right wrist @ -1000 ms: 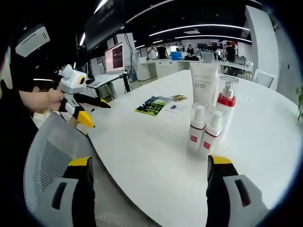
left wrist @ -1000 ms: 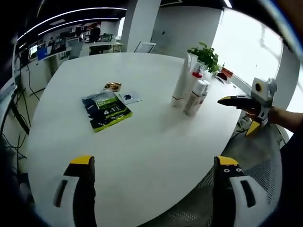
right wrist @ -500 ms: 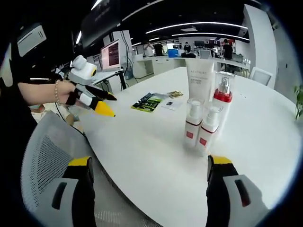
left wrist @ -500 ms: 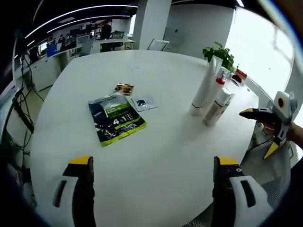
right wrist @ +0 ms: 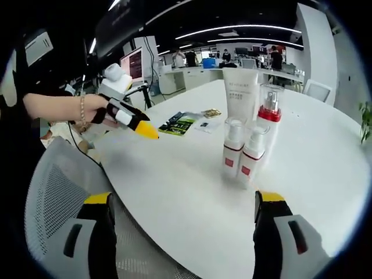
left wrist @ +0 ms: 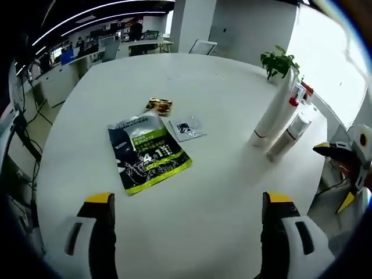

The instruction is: Arrange the skincare products in the storage area until every visible bottle or jar stands upright without overlapping.

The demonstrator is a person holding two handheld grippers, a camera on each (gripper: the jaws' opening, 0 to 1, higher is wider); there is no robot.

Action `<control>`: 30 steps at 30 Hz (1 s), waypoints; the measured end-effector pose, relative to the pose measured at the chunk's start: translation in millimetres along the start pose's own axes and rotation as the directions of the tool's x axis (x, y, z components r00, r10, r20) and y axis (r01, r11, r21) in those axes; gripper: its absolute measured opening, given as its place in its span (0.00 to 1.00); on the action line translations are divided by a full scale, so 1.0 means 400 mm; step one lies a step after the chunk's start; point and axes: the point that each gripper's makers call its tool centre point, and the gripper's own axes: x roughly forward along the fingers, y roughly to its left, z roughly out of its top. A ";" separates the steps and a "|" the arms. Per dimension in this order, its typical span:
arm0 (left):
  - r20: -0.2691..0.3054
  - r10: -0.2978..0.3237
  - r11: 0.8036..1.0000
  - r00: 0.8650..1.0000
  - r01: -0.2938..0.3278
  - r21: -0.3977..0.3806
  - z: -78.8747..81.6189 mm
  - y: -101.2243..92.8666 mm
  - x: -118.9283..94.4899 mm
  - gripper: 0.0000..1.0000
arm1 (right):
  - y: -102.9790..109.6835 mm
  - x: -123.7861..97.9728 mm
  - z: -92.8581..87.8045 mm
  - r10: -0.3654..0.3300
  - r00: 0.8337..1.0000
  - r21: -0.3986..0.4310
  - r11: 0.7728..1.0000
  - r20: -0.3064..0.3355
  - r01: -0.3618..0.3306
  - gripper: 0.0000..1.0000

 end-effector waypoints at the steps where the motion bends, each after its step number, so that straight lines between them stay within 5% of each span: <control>1: -0.002 0.002 1.000 1.000 -0.002 0.000 0.006 0.004 0.008 0.99 | -0.001 0.000 0.000 -0.002 1.000 0.004 1.000 0.001 0.002 0.99; 22: -0.037 0.206 0.972 0.978 -0.209 -0.105 0.082 0.119 0.096 0.91 | -0.016 0.003 -0.009 -0.024 1.000 0.037 0.999 -0.017 0.024 0.99; 30: -0.075 0.234 0.964 0.969 -0.241 -0.111 0.100 0.134 0.142 0.92 | -0.024 0.003 -0.015 -0.034 0.999 0.047 0.998 -0.024 0.035 0.99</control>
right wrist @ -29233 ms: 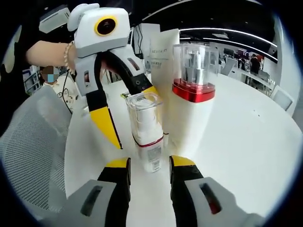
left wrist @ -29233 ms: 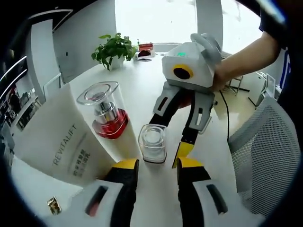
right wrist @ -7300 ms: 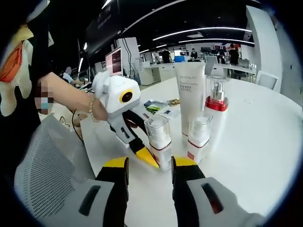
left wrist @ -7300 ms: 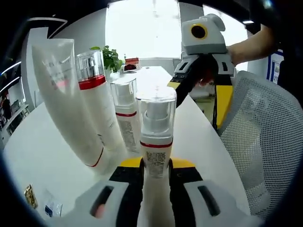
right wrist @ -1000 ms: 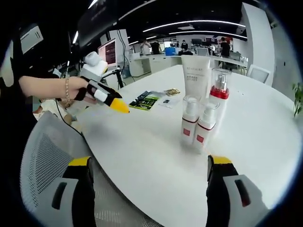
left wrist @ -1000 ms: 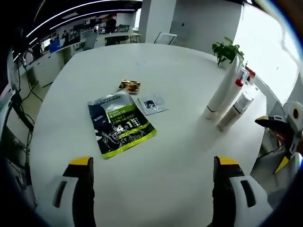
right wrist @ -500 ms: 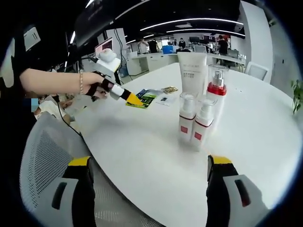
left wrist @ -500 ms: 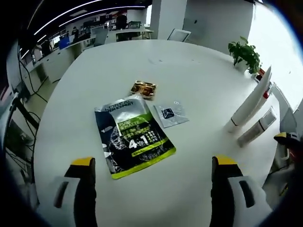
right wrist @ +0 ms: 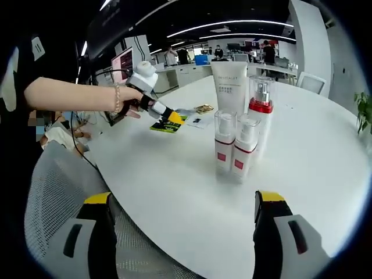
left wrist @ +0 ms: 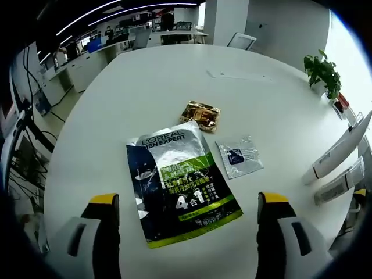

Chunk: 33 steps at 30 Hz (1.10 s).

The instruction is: Arrange the skincare products in the storage area until every visible bottle or jar stands upright without overlapping.

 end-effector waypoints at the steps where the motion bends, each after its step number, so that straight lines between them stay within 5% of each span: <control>1: 0.004 0.006 1.000 1.000 -0.006 0.000 0.020 0.005 0.019 0.91 | 0.000 0.000 0.000 0.000 1.000 0.002 1.000 0.000 0.000 0.99; 12: -0.046 0.033 0.999 0.998 -0.032 0.019 -0.014 0.015 0.032 0.85 | -0.006 0.001 -0.005 -0.009 1.000 0.011 1.000 -0.003 0.009 0.99; 23: -0.011 0.020 0.999 1.000 -0.019 0.033 -0.004 0.018 0.062 0.82 | -0.011 0.000 -0.008 -0.014 1.000 0.016 1.000 -0.004 0.014 0.99; 30: 0.033 -0.019 0.997 0.999 0.016 0.082 0.009 -0.008 0.061 0.55 | -0.021 -0.002 -0.005 -0.031 1.000 0.026 0.999 0.003 0.031 0.99; 33: 0.059 -0.019 0.996 0.998 0.014 0.083 0.003 -0.009 0.052 0.54 | -0.020 -0.003 -0.004 -0.032 0.999 0.025 0.999 0.002 0.032 0.99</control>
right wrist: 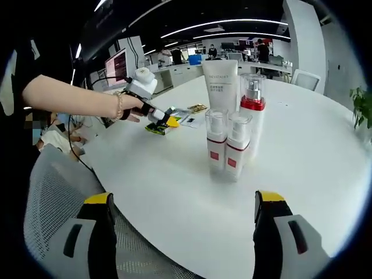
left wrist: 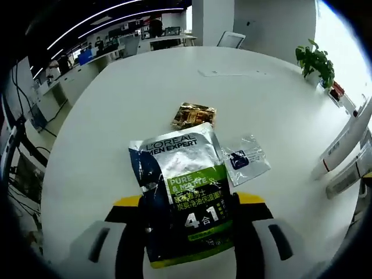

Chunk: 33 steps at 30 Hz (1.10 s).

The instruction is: Arrange the skincare products in the storage area until every visible bottle or jar stands upright without overlapping.

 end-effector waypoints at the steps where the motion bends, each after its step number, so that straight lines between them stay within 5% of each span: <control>1: 0.009 -0.001 1.000 1.000 0.001 0.003 0.005 0.003 0.004 0.54 | 0.000 0.001 -0.001 0.000 1.000 -0.002 1.000 -0.002 0.000 0.99; 7: 0.022 0.002 1.000 1.000 -0.002 0.012 0.005 0.014 0.011 0.37 | -0.001 -0.001 0.002 -0.005 1.000 0.000 1.000 0.001 0.005 0.99; 13: 0.020 -0.003 1.000 1.000 0.002 0.016 -0.003 0.023 0.023 0.32 | 0.001 0.000 0.002 -0.004 1.000 -0.001 1.000 -0.004 0.004 0.99; 15: 0.024 -0.025 0.999 0.999 0.024 0.029 -0.004 0.021 0.027 0.19 | 0.001 0.000 0.002 -0.003 1.000 -0.001 1.000 -0.005 0.003 0.99; 18: 0.057 -0.079 0.996 0.995 0.076 0.047 -0.004 -0.003 0.021 0.13 | 0.002 0.000 0.003 -0.003 1.000 -0.002 1.000 -0.006 0.003 0.99; 33: 0.118 -0.146 0.989 0.982 0.141 0.047 -0.003 -0.019 -0.069 0.06 | 0.015 0.001 0.004 0.029 1.000 -0.007 1.000 0.003 -0.029 0.97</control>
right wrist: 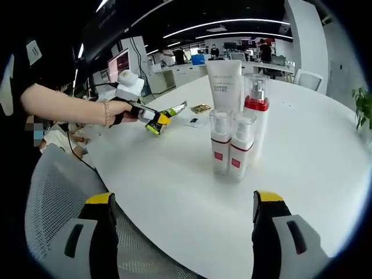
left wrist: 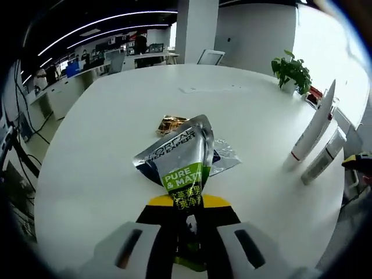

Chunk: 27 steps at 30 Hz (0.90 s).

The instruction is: Arrange the skincare products in the storage area until every visible bottle or jar stands upright without overlapping.

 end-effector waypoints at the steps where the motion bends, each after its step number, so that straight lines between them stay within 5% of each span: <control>1: 0.000 -0.002 1.000 1.000 0.002 0.001 0.004 -0.001 0.000 0.05 | 0.001 0.000 0.000 0.002 1.000 -0.003 1.000 0.000 -0.002 0.97; 27: 0.099 -0.039 0.999 0.994 0.043 -0.034 -0.005 -0.044 -0.184 0.04 | 0.039 -0.004 0.030 0.075 0.995 -0.012 0.997 0.066 -0.074 0.93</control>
